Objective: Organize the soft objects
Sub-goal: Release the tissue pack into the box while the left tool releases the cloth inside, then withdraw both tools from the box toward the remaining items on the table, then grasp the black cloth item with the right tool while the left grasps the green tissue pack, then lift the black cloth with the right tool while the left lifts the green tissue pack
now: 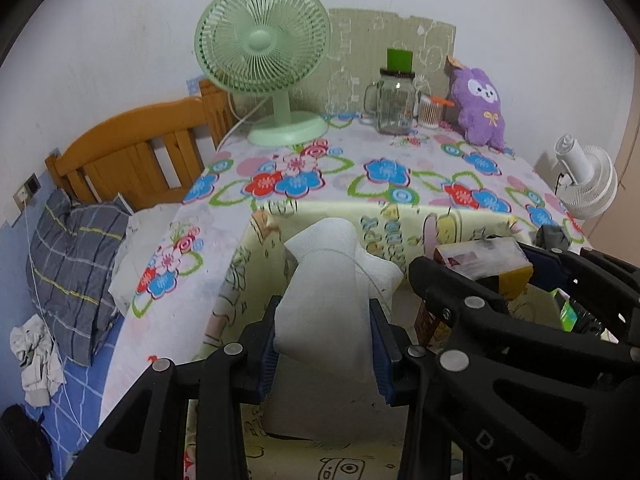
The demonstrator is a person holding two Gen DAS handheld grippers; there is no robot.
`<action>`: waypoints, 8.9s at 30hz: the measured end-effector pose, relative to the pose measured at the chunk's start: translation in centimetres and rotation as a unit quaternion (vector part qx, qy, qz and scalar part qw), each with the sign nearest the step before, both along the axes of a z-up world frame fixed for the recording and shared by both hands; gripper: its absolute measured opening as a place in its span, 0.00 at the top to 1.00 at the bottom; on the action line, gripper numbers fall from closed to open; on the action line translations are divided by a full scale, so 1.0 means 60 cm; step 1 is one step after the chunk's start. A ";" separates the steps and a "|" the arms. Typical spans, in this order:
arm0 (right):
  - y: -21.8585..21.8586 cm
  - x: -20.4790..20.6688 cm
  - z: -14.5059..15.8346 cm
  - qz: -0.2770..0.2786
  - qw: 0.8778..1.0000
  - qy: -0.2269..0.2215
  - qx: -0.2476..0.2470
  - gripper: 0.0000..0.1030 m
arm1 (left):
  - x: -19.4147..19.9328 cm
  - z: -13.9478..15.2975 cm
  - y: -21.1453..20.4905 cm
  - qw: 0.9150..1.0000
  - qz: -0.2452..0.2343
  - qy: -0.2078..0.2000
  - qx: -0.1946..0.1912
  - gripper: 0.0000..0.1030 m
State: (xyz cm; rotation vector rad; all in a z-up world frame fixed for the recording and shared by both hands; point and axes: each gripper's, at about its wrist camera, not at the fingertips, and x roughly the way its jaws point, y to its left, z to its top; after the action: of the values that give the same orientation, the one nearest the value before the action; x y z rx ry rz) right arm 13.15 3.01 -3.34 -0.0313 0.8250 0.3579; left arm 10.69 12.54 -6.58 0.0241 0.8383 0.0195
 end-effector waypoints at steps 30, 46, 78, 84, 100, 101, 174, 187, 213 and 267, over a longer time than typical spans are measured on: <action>-0.016 -0.005 0.016 -0.001 0.999 -0.035 -0.018 0.18 | -0.012 0.019 -0.019 1.000 0.009 -0.013 -0.015 0.07; -0.072 -0.054 0.073 -0.030 0.996 -0.082 0.002 0.08 | -0.050 0.075 -0.066 0.998 -0.002 -0.061 0.000 0.00; -0.204 -0.127 0.135 -0.079 0.986 -0.143 0.019 0.00 | -0.103 0.136 -0.190 0.991 -0.034 -0.125 0.005 0.00; -0.232 -0.134 0.131 -0.083 0.986 -0.141 0.026 0.00 | -0.107 0.135 -0.216 0.991 -0.043 -0.127 0.001 0.00; -0.292 -0.141 0.108 -0.096 0.985 -0.142 0.016 0.00 | -0.110 0.109 -0.275 0.990 -0.064 -0.126 -0.021 0.01; -0.295 -0.141 0.105 -0.097 0.985 -0.143 0.016 0.00 | -0.110 0.107 -0.279 0.989 -0.066 -0.129 -0.022 0.01; -0.393 -0.053 -0.113 -0.123 0.992 0.027 0.018 0.78 | -0.029 -0.083 -0.388 0.996 -0.085 0.027 -0.019 0.27; -0.415 -0.029 -0.112 -0.139 0.990 0.025 0.018 0.78 | 0.014 -0.098 -0.402 0.996 -0.072 0.045 -0.015 0.29; -0.412 -0.044 -0.103 -0.141 0.990 0.020 0.016 0.78 | -0.003 -0.085 -0.397 0.995 -0.091 0.038 -0.022 0.51; -0.356 -0.136 0.093 -0.131 0.987 -0.094 0.028 0.78 | -0.089 0.103 -0.332 0.991 -0.104 -0.079 -0.022 0.51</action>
State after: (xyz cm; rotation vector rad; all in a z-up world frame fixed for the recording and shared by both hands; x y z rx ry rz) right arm 4.96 -18.34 2.21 0.0936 0.6223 0.1275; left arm 5.33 -7.37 -0.42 0.0674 0.6749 -0.1924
